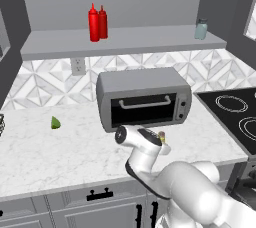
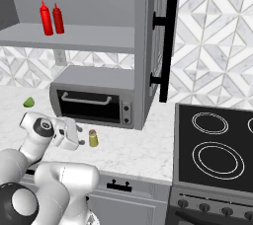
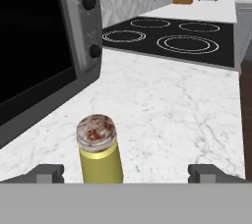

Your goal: Put the shaker and condiment bottle from the counter next to their counterparts in the cabinet.

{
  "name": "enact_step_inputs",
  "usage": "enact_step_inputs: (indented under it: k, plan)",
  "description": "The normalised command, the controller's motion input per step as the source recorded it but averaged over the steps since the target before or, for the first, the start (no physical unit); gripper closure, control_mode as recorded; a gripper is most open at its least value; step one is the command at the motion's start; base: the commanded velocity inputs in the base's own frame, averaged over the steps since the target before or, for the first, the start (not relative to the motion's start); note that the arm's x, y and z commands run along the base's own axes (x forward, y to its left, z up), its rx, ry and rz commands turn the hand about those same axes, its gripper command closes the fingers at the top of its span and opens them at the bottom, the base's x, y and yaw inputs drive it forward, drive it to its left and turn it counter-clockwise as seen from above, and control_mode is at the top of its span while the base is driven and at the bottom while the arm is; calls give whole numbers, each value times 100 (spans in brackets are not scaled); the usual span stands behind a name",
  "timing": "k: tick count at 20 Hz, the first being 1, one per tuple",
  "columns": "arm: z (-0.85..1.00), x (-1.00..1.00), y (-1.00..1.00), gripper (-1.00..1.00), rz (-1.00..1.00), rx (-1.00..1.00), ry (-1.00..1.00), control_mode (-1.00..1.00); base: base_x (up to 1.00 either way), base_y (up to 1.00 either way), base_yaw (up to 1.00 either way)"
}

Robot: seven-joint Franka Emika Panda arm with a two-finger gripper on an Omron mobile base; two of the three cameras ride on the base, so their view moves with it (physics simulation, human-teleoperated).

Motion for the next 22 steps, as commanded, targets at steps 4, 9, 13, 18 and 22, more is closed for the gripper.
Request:
enact_step_inputs:
  k: [4, 9, 13, 18, 22]
  plan:
    - [-9, 0, -7, -100, 0, 0, 0, -100, 0, 0, 0]
    - [-6, 3, -13, -100, 0, 0, 0, -100, 0, 0, 0]
    - [-4, 0, -8, -100, 0, 0, 0, -100, 0, 0, 0]
    - [-15, 4, 0, -100, 0, 0, 0, -100, 0, 0, 0]
    - [-14, 9, 0, -100, 0, 0, 0, -100, 0, 0, 0]
